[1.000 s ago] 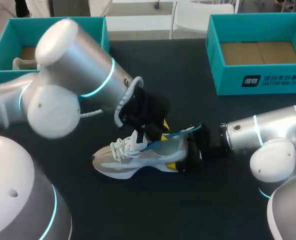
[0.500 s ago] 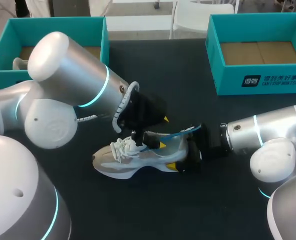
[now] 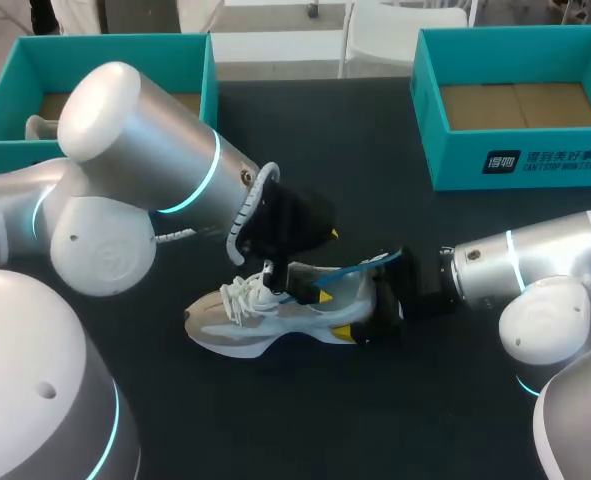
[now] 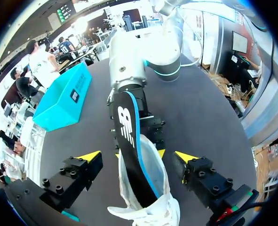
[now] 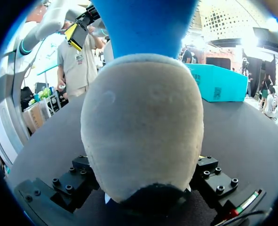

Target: Take the shoe out of the shoebox, open the shoe tongue, remove and reinsert the insole, then place the shoe into the shoebox

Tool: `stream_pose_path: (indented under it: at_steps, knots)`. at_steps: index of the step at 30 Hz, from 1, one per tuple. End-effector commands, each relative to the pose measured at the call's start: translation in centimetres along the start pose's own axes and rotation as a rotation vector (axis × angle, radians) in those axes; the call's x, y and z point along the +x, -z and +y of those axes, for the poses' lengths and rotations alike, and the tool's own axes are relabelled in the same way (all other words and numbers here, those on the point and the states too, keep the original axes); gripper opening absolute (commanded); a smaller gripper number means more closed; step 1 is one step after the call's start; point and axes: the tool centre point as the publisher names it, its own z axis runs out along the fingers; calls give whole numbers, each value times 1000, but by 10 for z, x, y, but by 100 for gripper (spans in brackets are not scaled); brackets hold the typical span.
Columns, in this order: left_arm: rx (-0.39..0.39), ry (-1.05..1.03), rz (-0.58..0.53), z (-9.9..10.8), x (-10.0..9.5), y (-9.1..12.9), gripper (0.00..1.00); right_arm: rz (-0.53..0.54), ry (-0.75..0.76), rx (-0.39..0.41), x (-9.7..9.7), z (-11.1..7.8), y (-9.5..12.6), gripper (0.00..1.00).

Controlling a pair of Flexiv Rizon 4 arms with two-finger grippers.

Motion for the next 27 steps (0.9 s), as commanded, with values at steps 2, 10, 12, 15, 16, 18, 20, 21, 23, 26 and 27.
stream_pose_path:
  at_steps: [2, 10, 12, 15, 16, 18, 20, 21, 23, 26, 27]
  knots:
    - [3, -1, 0, 1, 0, -1, 100, -1, -1, 4, -1, -2, -5, 0]
    - [-13, 13, -75, -1, -7, -11, 100, -1, -1, 4, -1, -2, -5, 0]
    - [-15, 12, -87, -4, -9, -14, 100, -1, -1, 4, -1, -2, -5, 0]
    - [-25, 3, -114, -6, -11, -21, 100, -1, -1, 4, -1, -2, -5, 0]
    - [-31, 1, -121, -7, -11, -24, 100, -1, -1, 4, -1, -2, -5, 0]
    - [-33, 9, -146, -8, -10, -27, 100, -1, -1, 4, -1, -2, -5, 0]
    - [-29, 11, -151, -9, -9, -30, 100, -1, -1, 4, -1, -2, -5, 0]
    - [-31, 7, -169, -9, -9, -32, 100, -1, -1, 4, -1, -2, -5, 0]
    - [-25, 12, -189, -10, -9, -36, 100, -1, -1, 4, -1, -2, -5, 0]
    - [-11, 22, -219, -11, -9, -39, 100, -1, -1, 4, -1, -2, -5, 0]
    - [-14, 24, -231, -11, -10, -40, 100, -1, -1, 4, -1, -2, -5, 0]
